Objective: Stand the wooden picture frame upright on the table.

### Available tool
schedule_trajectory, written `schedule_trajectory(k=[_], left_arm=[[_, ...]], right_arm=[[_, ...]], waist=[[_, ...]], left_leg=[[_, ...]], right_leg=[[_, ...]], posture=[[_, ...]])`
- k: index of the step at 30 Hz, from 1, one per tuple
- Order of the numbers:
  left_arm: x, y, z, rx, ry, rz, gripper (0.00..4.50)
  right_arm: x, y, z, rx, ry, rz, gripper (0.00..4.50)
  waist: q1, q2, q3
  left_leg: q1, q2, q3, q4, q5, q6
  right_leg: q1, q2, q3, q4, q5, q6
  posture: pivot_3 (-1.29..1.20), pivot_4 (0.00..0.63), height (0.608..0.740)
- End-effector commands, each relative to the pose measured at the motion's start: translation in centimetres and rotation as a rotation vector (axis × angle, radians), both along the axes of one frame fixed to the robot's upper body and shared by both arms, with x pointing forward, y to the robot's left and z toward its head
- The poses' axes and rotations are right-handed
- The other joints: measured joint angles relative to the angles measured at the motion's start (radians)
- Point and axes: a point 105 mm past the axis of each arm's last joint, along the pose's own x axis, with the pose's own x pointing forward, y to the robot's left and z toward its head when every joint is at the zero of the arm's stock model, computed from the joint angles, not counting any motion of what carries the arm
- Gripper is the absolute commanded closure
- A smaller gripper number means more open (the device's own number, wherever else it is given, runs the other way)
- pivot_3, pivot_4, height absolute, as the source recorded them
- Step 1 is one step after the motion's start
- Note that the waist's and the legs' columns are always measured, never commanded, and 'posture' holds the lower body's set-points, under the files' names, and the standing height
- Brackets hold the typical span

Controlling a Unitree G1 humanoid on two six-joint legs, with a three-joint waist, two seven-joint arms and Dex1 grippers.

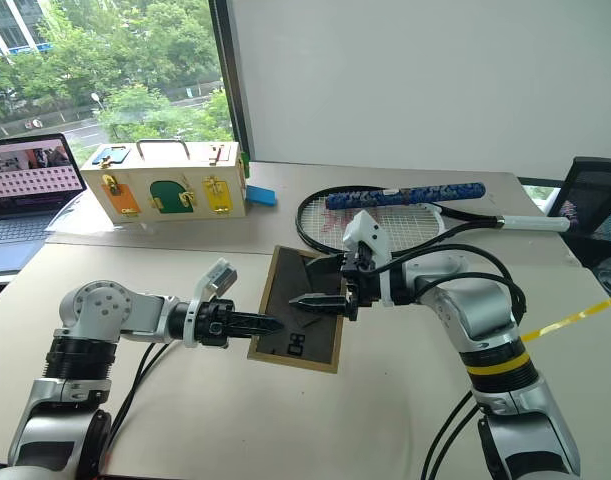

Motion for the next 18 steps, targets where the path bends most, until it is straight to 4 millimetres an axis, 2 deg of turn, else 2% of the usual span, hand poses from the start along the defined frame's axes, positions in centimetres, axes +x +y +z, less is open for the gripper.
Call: schedule_trajectory(k=[1,5,8,15,18], left_arm=[[0.0,-0.3,1.6,-0.030,-0.080,-0.024,3.35],[0.3,0.0,1.3,-0.027,-0.077,-0.002,3.35],[0.6,0.2,1.2,-0.032,-0.077,0.013,3.35],[0.7,0.3,1.3,-0.042,-0.076,0.016,3.35],[0.6,0.0,1.8,-0.063,-0.067,-0.002,3.35]], right_arm=[[-1.4,0.9,0.3,-0.025,0.011,0.069,0.03],[-3.7,1.3,1.3,0.022,-0.021,0.200,0.03],[-4.4,0.7,1.4,0.025,-0.030,0.231,0.03],[-4.6,-0.2,1.4,0.037,-0.047,0.243,0.03],[-3.5,-1.0,0.4,-0.001,-0.091,0.177,0.03]], waist=[[0.001,0.000,0.000],[0.003,0.000,0.000],[0.004,0.000,0.000],[0.005,0.000,0.000],[0.006,0.000,0.000]], left_leg=[[0.000,0.000,0.000,0.000,0.000,0.000],[0.000,0.000,0.000,0.000,0.000,0.000],[0.000,0.000,0.000,0.000,0.000,0.000],[0.000,0.000,0.000,0.000,0.000,0.000],[0.000,0.000,0.000,0.000,0.000,0.000]], right_leg=[[0.000,0.000,0.000,0.000,0.000,0.000],[0.000,0.000,0.000,0.000,0.000,0.000],[0.000,0.000,0.000,0.000,0.000,0.000],[0.000,0.000,0.000,0.000,0.000,0.000],[0.000,0.000,0.000,0.000,0.000,0.000]], posture=[[0.00,0.150,0.739],[0.00,0.150,0.739],[0.00,0.150,0.739],[0.00,0.150,0.739],[0.00,0.150,0.739]])
